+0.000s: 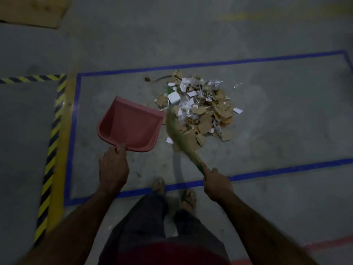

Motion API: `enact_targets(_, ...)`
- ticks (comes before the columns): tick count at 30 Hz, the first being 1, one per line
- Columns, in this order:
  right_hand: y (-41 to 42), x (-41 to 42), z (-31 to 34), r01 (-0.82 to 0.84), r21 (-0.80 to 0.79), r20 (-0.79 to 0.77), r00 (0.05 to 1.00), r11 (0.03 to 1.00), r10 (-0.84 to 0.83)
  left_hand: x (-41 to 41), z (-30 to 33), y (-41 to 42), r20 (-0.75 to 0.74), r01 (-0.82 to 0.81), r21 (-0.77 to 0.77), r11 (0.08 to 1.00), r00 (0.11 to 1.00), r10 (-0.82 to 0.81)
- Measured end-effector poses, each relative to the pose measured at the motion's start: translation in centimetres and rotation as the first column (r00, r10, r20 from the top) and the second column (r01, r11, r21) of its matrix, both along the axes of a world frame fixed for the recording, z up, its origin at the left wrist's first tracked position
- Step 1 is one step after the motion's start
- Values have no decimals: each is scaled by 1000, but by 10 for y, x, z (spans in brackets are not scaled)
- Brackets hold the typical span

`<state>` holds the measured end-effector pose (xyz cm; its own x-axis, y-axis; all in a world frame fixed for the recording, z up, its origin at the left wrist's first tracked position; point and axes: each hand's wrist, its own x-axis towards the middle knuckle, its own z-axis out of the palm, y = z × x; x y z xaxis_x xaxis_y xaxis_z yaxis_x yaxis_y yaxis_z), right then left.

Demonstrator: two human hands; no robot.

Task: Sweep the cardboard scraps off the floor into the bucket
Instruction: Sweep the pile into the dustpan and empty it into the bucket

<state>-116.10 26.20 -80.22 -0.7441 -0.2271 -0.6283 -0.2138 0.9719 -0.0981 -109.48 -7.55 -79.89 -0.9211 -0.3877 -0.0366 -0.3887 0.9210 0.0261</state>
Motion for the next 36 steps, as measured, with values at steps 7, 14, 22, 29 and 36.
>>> enact_targets(7,-49,-61,-93,-178,70,151,975,982,166,-90,-101,-50,132,44,105,994,990,-58)
enact_targets(14,-42,-134,-234,-140,118,225,968,983,110,-159,-233,-74,197,95,123,988,973,-118)
enact_targets(22,32,-209,-323,-83,281,141,989,956,44,-213,-327,-57,231,83,114,990,967,-107)
enact_targets(29,77,-227,-322,-16,14,136,991,1000,14,-225,-337,-21,227,106,124,987,965,-133)
enact_targets(36,122,-205,-306,27,-232,150,989,972,8,-233,-347,-13,254,120,117,986,956,-147)
